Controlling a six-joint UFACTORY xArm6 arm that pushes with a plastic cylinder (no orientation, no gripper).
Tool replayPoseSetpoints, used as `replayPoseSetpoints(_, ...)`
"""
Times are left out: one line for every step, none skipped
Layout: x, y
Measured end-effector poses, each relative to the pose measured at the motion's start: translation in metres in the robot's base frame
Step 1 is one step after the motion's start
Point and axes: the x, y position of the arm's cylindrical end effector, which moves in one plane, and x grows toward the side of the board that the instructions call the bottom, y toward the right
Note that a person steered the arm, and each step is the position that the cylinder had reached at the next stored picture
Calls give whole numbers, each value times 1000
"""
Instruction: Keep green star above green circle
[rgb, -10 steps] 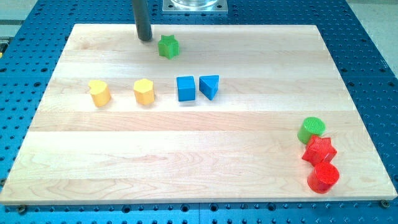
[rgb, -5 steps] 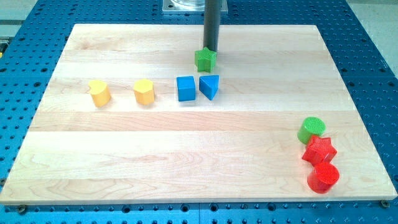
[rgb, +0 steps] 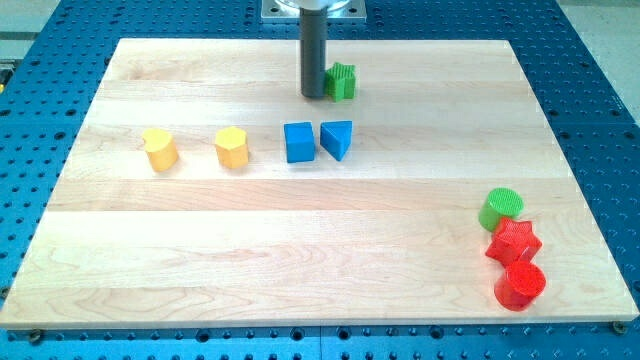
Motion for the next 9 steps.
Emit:
replayPoseSetpoints(-17, 38)
replayPoseSetpoints(20, 128)
replayPoseSetpoints(83, 145)
replayPoseSetpoints(57, 124)
replayPoseSetpoints(81, 85)
replayPoseSetpoints(126, 124)
replayPoseSetpoints(123, 143)
replayPoseSetpoints(123, 150)
replayPoseSetpoints(132, 169)
